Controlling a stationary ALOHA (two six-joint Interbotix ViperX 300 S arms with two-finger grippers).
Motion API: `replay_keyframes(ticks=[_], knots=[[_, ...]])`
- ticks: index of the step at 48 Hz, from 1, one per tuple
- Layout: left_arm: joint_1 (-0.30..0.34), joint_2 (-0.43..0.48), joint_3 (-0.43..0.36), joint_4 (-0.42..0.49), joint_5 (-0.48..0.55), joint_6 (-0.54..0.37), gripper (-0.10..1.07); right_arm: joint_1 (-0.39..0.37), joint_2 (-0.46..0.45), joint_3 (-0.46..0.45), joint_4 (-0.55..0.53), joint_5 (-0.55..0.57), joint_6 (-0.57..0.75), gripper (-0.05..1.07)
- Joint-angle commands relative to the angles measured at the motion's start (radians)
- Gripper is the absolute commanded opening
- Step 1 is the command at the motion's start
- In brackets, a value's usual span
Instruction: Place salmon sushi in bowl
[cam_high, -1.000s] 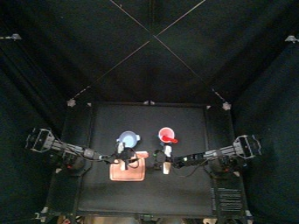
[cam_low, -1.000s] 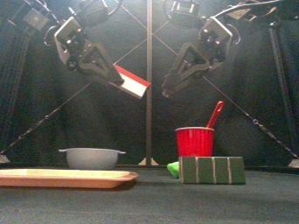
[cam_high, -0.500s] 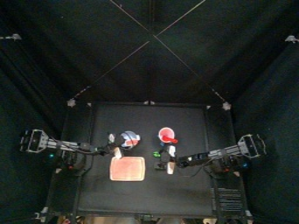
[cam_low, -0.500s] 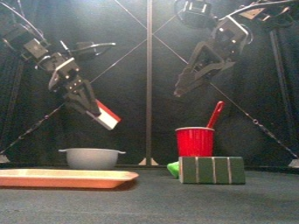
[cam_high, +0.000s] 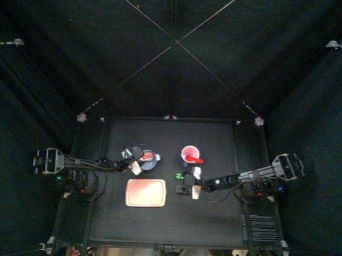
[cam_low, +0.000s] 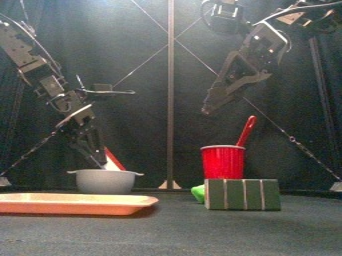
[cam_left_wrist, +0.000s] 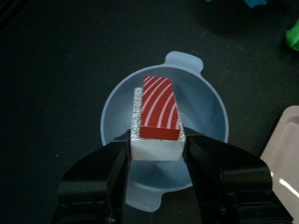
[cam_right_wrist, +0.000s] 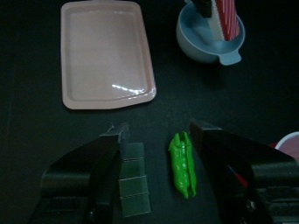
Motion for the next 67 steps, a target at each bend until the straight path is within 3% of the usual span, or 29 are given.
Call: replay_keyframes(ticks=[1, 21, 44, 67], knots=[[0.006, 0.006, -0.029, 0.0, -0.006, -0.002, 0.64, 0.0, -0.029, -0.009, -0.002, 0.0, 0.002, 0.91], [0.055, 0.052, -0.044, -0.025, -0.121, -0.002, 0.67, 0.002, -0.028, -0.009, 0.0, 0.0, 0.002, 0.91], [0.071, 0.063, -0.044, -0.074, -0.137, 0.002, 0.98, 0.002, -0.021, -0.012, 0.0, -0.002, 0.002, 0.91], [0.064, 0.038, -0.046, -0.075, -0.13, 0.003, 0.98, 0.002, -0.021, -0.011, 0.0, -0.002, 0.002, 0.91]])
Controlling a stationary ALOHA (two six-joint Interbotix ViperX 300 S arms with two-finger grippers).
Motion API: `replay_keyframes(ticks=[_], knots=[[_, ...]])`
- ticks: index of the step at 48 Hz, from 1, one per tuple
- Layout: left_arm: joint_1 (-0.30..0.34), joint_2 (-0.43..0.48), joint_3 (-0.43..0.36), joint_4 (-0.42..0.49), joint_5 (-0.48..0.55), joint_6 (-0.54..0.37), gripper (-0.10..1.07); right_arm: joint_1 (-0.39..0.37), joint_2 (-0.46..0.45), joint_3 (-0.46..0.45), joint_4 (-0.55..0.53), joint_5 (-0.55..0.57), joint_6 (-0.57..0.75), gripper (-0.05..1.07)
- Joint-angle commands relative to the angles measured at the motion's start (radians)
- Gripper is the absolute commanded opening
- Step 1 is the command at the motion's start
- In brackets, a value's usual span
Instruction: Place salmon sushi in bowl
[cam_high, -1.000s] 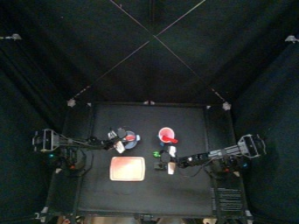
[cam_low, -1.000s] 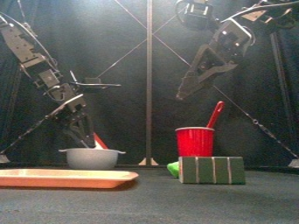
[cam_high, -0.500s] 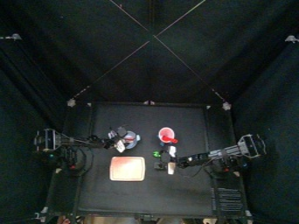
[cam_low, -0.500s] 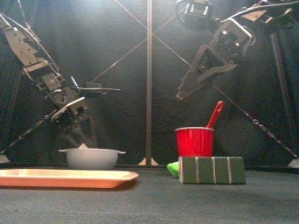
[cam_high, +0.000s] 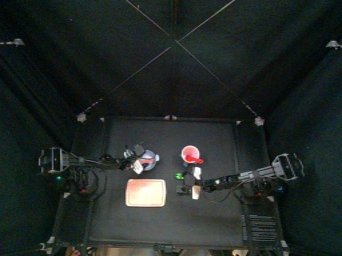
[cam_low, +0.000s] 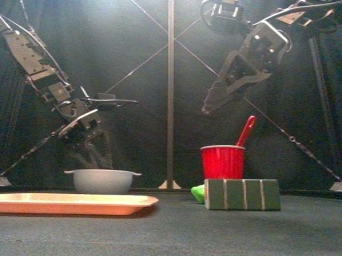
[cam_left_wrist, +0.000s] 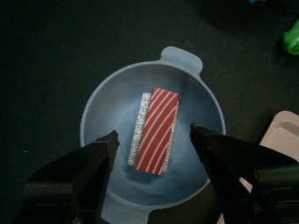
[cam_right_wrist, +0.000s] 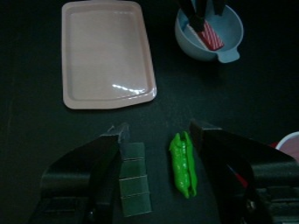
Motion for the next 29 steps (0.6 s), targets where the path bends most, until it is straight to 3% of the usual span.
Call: replay_keyframes(ticks=[1, 29], knots=[[-0.002, -0.017, -0.025, 0.003, 0.002, 0.002, 0.98, 0.0, -0.021, -0.009, 0.0, -0.003, 0.002, 0.91], [-0.003, -0.11, -0.028, 0.003, 0.002, 0.009, 0.98, 0.006, -0.029, 0.003, -0.002, 0.0, 0.002, 0.91]])
